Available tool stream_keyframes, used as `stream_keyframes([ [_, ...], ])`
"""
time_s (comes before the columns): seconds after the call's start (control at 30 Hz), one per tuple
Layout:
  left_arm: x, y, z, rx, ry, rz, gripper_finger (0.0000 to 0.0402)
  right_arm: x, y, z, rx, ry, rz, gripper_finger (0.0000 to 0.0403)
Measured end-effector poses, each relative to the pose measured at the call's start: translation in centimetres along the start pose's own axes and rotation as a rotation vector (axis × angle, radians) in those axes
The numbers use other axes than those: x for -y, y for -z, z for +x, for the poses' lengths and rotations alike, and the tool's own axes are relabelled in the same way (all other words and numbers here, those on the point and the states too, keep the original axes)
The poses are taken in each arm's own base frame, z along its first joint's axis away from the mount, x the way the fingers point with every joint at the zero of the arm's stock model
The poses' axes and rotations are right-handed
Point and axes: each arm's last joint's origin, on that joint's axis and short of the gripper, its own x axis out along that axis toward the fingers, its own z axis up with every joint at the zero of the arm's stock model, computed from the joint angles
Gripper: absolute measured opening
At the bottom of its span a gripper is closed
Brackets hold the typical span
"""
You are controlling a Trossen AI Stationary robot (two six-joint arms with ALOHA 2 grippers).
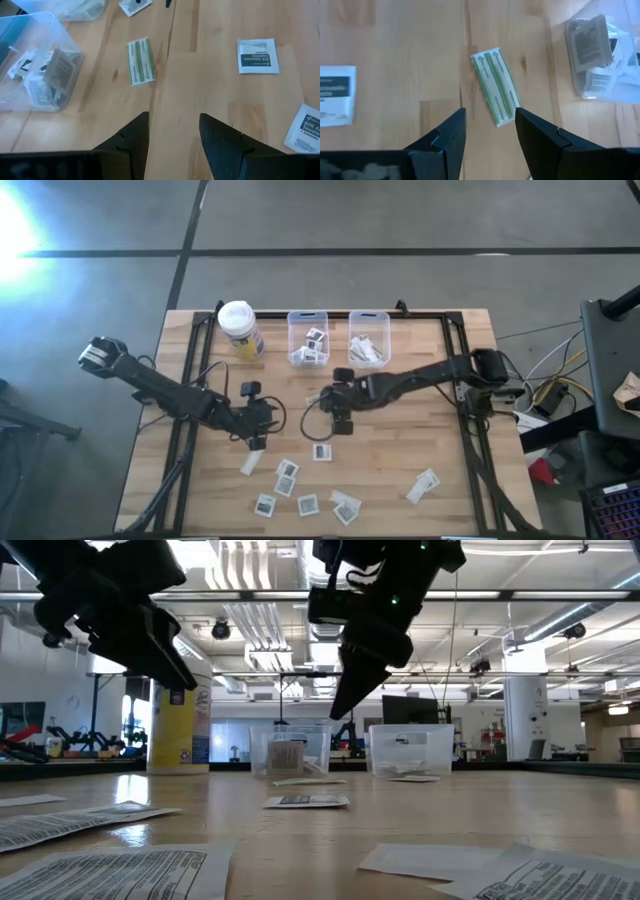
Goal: Pick & Place First Aid Supplies
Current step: Put the bandage into the right transparent bin
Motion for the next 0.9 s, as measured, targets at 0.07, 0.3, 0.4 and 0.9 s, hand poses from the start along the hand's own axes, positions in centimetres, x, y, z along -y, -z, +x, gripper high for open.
stream_keyframes([
  [0.07,0.0,0.0,0.0,0.000,0.000,0.000,0.0168,0.4,0.0,0.3,0.002,0.004,0.009,0.0169],
  [0.3,-0.2,-1.6,-1.1,0.066,-0.013,0.056,0.0168,1.7,0.0,1.6,-0.008,-0.033,0.050,0.0169],
  [0.4,-0.5,-2.3,-1.7,0.103,-0.035,0.045,0.0168,2.2,0.0,2.6,-0.008,-0.029,0.065,0.0169],
  [0.9,-1.2,-0.5,-1.4,0.067,-0.123,0.066,0.0168,2.1,0.2,6.5,-0.089,-0.056,0.067,0.0169],
])
